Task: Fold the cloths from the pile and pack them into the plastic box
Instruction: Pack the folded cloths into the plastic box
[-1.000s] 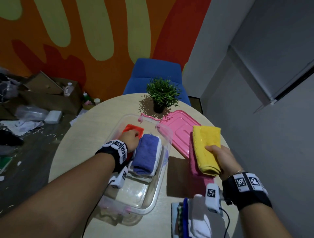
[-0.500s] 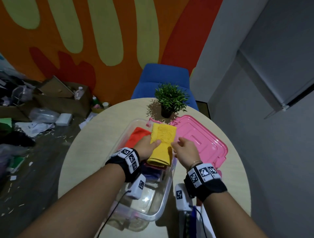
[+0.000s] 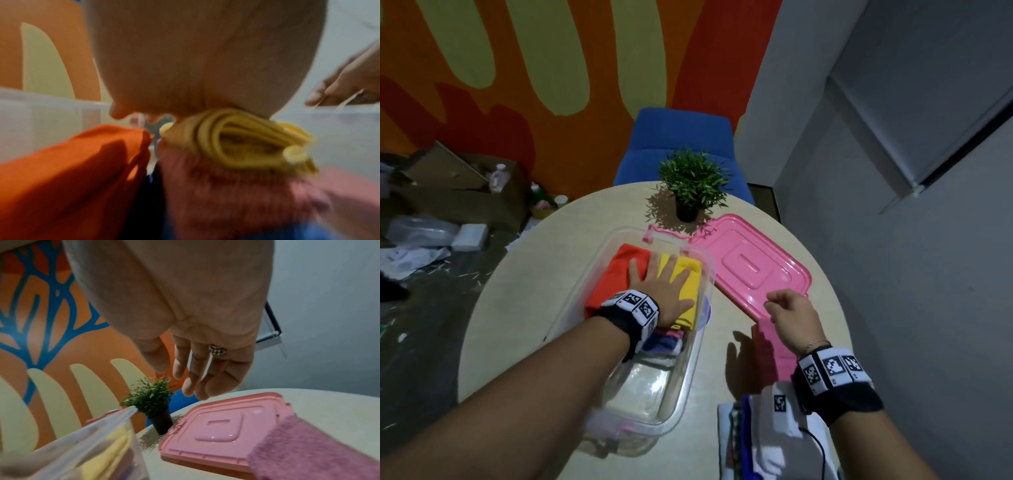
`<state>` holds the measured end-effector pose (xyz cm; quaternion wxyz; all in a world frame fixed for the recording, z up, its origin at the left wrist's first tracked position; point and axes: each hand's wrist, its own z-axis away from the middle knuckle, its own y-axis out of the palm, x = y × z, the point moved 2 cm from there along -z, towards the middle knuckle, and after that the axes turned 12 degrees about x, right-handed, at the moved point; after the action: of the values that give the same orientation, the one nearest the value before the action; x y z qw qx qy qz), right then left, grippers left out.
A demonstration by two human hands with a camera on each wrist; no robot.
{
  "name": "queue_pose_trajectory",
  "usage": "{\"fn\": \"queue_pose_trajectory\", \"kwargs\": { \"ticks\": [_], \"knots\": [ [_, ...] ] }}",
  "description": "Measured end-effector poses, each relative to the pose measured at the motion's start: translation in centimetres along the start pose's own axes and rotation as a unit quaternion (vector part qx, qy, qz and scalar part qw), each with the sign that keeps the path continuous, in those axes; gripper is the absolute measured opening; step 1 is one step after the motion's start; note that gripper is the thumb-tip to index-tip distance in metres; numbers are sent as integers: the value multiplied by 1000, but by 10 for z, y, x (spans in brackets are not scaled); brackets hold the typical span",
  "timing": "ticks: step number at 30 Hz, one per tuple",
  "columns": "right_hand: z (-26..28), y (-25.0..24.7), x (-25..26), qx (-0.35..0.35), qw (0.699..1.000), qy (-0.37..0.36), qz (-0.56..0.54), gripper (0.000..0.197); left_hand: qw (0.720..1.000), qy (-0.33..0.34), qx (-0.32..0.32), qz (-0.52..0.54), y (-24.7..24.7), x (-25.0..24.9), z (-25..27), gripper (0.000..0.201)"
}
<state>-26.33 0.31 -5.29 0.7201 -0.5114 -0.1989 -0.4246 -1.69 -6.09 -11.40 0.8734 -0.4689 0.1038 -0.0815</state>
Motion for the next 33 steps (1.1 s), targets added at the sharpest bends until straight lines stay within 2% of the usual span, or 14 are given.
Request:
{"fn": "queue_pose_trajectory", "kwargs": {
  "ticks": [1, 2, 8, 12, 13, 15, 17, 18, 20, 23, 26, 28, 30, 33],
  "knots": [
    [0, -4, -7, 2, 1000, 10, 2, 15, 999, -14, 47, 22, 13, 5, -6, 72],
    [1, -7, -12, 7, 1000, 19, 6, 15, 997, -17, 64, 37, 24, 10, -11, 73],
    [18, -18, -39, 9, 998, 35, 44, 16, 999, -11, 38, 31, 41, 10, -24, 75],
    [34, -11, -57, 18, 995, 47, 90, 15, 995, -15, 62, 75, 13, 0, -8, 65],
    [37, -7, -62, 32, 994, 55, 91, 13, 995, -13, 28, 96, -2, -4, -1, 53],
    [42, 1, -73, 56, 992, 66, 92, 9, 986, -4, -105, 132, -31, -13, 16, 30],
    [46, 6, -80, 70, 990, 67, 98, 6, 959, 53, -204, 190, -54, -29, 37, 20],
    [48, 6, -82, 71, 990, 65, 105, 7, 943, 97, -222, 229, -65, -42, 49, 18],
    [52, 4, -86, 59, 990, 69, 107, 15, 929, 167, -194, 268, -78, -75, 71, 16],
    [63, -6, -94, 22, 985, 93, 146, 31, 939, 214, -104, 249, -75, -131, 95, 18],
    [79, -16, -108, 19, 964, 153, 218, 69, 955, 229, -9, 188, -53, -171, 107, 24],
    [90, -18, -120, 56, 958, 196, 202, 90, 965, 208, 55, 151, -29, -188, 111, 27],
    [98, -14, -136, 92, 952, 234, 173, 98, 966, 154, 114, 174, 2, -193, 106, 40],
    [105, -2, -158, 129, 947, 270, 119, 94, 949, 76, 202, 228, 52, -187, 97, 86]
  ]
}}
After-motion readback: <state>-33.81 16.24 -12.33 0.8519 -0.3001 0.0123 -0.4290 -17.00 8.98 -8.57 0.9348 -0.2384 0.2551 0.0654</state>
